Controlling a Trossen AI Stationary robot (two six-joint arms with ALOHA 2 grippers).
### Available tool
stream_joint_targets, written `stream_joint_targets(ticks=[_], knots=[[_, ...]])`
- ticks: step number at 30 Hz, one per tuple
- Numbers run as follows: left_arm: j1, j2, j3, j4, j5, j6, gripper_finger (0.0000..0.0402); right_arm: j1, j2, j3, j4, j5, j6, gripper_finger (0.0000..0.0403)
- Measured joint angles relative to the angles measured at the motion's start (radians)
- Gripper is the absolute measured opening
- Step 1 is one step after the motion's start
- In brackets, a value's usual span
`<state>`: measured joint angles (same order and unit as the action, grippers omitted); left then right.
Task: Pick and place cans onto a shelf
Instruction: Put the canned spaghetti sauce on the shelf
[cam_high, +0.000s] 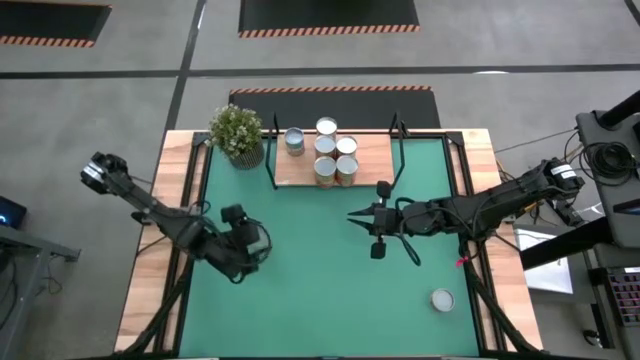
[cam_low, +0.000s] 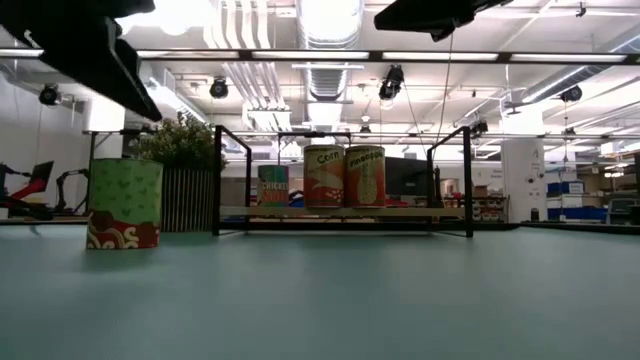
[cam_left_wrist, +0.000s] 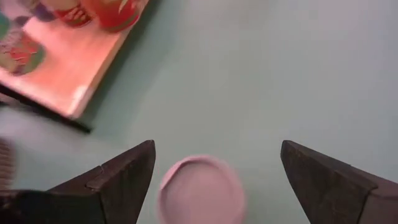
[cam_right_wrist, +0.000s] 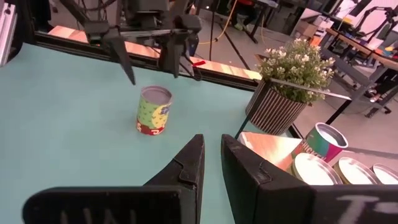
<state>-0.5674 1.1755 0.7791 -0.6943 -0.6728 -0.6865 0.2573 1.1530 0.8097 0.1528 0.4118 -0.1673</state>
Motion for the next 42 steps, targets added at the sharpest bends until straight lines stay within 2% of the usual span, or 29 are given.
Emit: stream_joint_targets(ticks=[2, 7, 15, 26, 36, 42], knots=[[-0.001, -0.037, -0.049, 0.084, -0.001, 0.004, 0.0329, 0.000, 0.000, 0.000, -0.003, 0.000, 0.002, 0.0043], [0.000, -0.086, -0.149, 0.127, -0.002, -0.025, 0.0329, 0.000, 0.000, 0.000, -0.014, 0.000, 0.013, 0.0043], [0.000, -0.087, -0.264, 0.237, -0.017, -0.062, 0.0329, 0.000, 0.000, 0.000, -0.016, 0.000, 0.014, 0.0043], [-0.002, -0.078, -0.305, 0.294, 0.009, -0.083, 0.0326, 0.000, 0.000, 0.000, -0.020, 0.000, 0.018, 0.0043], [-0.002, -0.074, -0.293, 0.291, 0.022, -0.082, 0.0280, 0.000, 0.000, 0.000, -0.021, 0.000, 0.018, 0.0043], [-0.002, -0.074, -0.259, 0.285, 0.031, -0.081, 0.0279, 0.000, 0.000, -0.001, -0.021, 0.000, 0.018, 0.0043]])
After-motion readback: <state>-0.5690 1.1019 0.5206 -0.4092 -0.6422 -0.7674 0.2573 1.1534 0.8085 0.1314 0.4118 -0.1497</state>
